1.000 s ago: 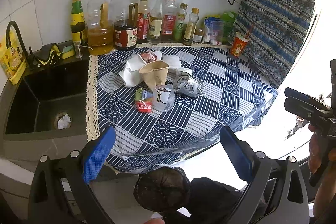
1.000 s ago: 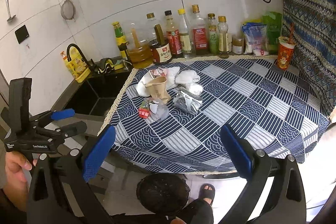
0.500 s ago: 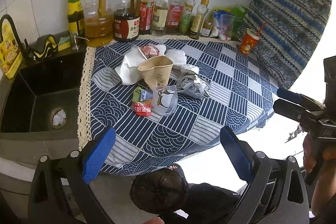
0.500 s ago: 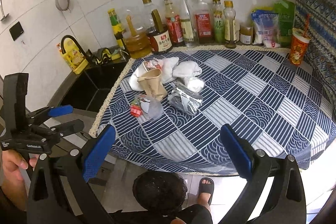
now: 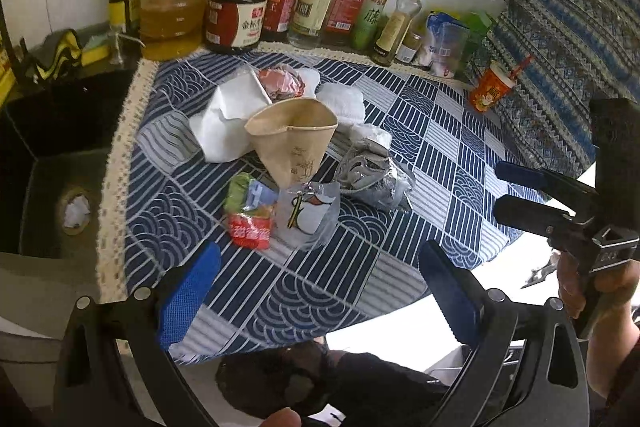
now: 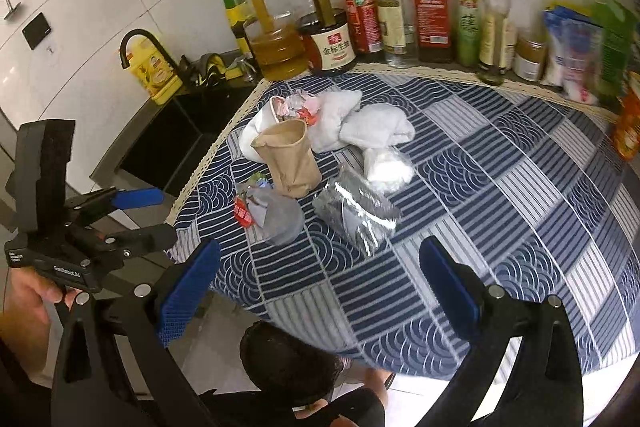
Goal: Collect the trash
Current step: 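Reach the right tool to the crumpled foil while the left tool approaches the clear plastic cup, then close the right tool on the foil while the left tool grasps the clear plastic cup, then carry the foil and plastic cup down over the bin and open both tools, then raise both tools back up toward the counter, then grasp the red-and-green snack wrapper with the left tool while the right tool grasps the clear plastic bag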
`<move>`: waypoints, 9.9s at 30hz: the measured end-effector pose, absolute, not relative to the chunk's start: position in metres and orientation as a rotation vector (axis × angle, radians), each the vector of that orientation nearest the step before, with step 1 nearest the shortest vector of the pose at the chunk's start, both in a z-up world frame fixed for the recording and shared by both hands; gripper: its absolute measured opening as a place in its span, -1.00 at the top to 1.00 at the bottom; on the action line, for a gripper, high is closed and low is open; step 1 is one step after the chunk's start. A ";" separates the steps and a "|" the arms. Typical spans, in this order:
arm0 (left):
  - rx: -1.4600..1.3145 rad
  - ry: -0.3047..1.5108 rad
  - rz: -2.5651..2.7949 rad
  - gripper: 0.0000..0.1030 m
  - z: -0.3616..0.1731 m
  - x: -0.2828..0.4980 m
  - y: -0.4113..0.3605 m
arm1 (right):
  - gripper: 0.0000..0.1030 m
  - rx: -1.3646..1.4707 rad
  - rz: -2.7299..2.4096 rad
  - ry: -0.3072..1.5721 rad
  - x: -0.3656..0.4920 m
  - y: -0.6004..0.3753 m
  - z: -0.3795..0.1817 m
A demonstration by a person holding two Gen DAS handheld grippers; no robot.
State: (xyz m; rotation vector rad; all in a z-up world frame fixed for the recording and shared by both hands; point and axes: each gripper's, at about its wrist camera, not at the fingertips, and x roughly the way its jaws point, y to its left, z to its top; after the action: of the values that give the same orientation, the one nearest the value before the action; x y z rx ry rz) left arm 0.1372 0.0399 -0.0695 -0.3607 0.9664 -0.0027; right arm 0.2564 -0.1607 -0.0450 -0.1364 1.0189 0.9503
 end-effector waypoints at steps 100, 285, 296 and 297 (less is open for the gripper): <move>-0.360 0.912 -0.061 -0.08 -0.093 -0.006 0.030 | -0.23 -0.085 1.028 1.125 0.104 -0.161 -0.079; -0.257 1.074 0.213 -0.57 -0.149 0.218 0.074 | -0.86 -0.019 0.901 1.197 0.378 -0.105 -0.156; -0.215 1.117 0.186 0.06 -0.163 0.216 0.065 | -0.09 -0.099 0.876 1.170 0.371 -0.097 -0.161; -0.219 1.115 0.185 0.06 -0.164 0.216 0.065 | -0.08 -0.096 0.879 1.173 0.371 -0.098 -0.162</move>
State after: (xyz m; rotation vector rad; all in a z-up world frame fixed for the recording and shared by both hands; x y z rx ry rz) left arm 0.2158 0.0654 -0.1637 -0.2194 1.1155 0.1845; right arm 0.3711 -0.0983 -0.1618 -0.0956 1.1729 0.8791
